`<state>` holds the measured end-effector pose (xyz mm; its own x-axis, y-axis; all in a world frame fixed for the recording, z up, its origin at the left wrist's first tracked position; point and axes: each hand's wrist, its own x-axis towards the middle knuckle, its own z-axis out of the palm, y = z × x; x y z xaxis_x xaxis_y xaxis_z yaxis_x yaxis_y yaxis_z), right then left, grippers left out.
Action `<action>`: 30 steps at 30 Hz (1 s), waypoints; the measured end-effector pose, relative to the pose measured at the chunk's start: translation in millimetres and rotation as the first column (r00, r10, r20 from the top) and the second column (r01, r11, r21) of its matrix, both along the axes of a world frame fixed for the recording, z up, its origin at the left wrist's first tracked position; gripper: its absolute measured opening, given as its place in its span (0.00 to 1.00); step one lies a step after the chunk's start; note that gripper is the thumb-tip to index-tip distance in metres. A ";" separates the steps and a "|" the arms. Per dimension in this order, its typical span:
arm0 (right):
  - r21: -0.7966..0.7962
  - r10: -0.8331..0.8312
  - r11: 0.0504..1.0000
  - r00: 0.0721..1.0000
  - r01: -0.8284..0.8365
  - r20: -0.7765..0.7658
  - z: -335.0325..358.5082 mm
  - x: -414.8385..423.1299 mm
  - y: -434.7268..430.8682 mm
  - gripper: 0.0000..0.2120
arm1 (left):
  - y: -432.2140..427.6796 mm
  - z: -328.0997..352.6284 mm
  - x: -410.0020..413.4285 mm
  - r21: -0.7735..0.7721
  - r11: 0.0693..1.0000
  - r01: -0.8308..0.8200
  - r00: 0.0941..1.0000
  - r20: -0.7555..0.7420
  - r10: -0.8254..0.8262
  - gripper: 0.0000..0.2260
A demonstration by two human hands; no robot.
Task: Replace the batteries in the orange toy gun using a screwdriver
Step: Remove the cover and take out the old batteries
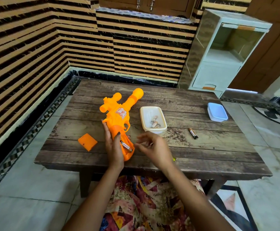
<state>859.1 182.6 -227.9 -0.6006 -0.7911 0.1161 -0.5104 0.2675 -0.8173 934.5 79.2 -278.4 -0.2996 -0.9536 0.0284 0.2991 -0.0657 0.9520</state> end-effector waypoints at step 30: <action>-0.076 -0.724 0.680 0.684 0.730 0.092 -43.4 -100.8 69.4 0.08 | -1.7 1.7 0.6 0.015 1.000 -0.008 1.000 -0.025 0.008 0.26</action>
<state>758.3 252.0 -271.4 -0.9888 -0.0890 0.1198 -0.1473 0.4539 -0.8788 935.1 77.5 -276.6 -0.2911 -0.9564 0.0214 0.3234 -0.0773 0.9431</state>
